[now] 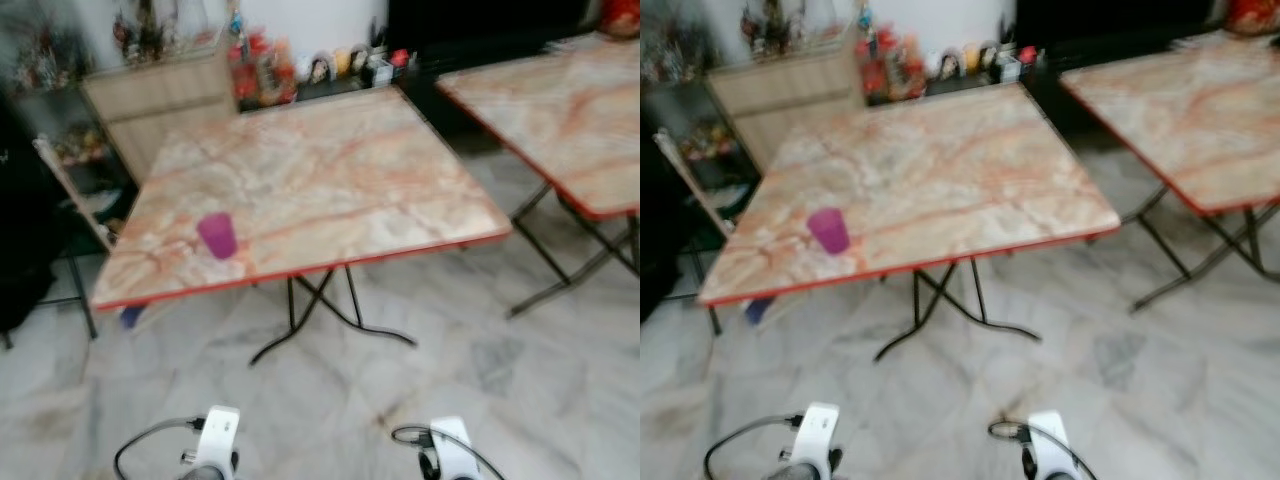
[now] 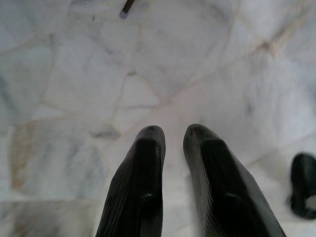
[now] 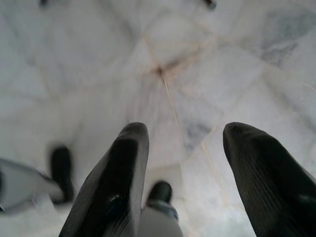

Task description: Setting the table

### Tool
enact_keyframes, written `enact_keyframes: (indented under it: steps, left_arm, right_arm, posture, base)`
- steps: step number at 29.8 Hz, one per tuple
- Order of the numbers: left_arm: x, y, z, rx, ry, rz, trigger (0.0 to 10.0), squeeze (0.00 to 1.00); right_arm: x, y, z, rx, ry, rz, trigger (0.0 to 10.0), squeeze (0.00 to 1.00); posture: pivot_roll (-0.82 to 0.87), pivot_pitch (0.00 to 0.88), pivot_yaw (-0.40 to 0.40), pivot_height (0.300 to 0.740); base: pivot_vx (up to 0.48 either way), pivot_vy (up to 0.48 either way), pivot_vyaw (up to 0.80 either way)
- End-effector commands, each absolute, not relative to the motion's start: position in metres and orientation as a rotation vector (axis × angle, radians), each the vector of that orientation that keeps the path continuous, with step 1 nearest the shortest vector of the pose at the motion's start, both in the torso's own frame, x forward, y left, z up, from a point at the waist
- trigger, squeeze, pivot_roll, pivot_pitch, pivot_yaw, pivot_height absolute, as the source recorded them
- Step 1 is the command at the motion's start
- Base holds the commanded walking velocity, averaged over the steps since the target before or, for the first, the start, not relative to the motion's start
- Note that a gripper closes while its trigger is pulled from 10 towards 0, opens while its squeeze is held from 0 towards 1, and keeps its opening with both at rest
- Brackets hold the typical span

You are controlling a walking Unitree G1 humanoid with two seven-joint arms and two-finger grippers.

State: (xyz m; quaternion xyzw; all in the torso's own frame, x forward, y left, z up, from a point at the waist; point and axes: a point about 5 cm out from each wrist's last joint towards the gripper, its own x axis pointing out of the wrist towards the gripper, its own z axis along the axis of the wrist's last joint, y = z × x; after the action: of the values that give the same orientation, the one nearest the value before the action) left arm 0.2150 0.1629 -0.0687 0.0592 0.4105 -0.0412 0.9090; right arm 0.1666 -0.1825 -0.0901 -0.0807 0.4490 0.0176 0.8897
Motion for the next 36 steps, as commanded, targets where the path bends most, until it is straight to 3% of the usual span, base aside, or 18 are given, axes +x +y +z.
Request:
enact_keyframes:
  steps: [1, 10, 17, 21, 28, 36]
  left_arm:
    - [0.203, 0.177, -0.074, 0.142, 0.891, -0.053, 10.0, 0.00]
    - [0.204, 0.177, -0.074, 0.143, 0.891, -0.054, 10.0, 0.00]
    - [0.204, 0.177, -0.074, 0.139, 0.890, -0.047, 10.0, 0.00]
    - [0.204, 0.177, -0.074, 0.133, 0.893, -0.049, 10.0, 0.00]
    - [0.202, 0.185, -0.073, 0.124, 0.861, -0.018, 10.0, 0.00]
    - [0.180, 0.199, -0.082, 0.120, 0.891, 0.025, 10.0, 0.00]
  right_arm:
    - [0.175, -0.170, -0.087, -0.155, 0.903, 0.067, 10.0, 0.00]
    - [0.175, -0.170, -0.087, -0.160, 0.902, 0.067, 10.0, 0.00]
    - [0.175, -0.170, -0.087, -0.156, 0.905, 0.067, 10.0, 0.00]
    - [0.174, -0.171, -0.088, -0.136, 0.909, 0.045, 10.0, 0.00]
    - [0.173, -0.174, -0.088, -0.143, 0.912, 0.030, 10.0, 0.00]
    - [0.169, -0.175, -0.090, -0.152, 0.931, 0.024, 10.0, 0.00]
  posture:
    - [-0.04, 0.000, 0.106, 0.740]
    - [-0.04, 0.000, 0.107, 0.740]
    - [-0.04, 0.000, 0.106, 0.740]
    - [-0.04, 0.000, 0.105, 0.740]
    - [-0.04, 0.000, 0.103, 0.740]
    - [-0.02, 0.000, 0.096, 0.740]
  base:
    - [0.450, 0.000, 0.80]
    - [0.457, 0.000, 0.00]
    - [0.460, 0.000, 0.74]
    - [0.418, 0.000, 0.00]
    - [0.000, 0.000, 0.00]
    - [0.000, 0.000, 0.00]
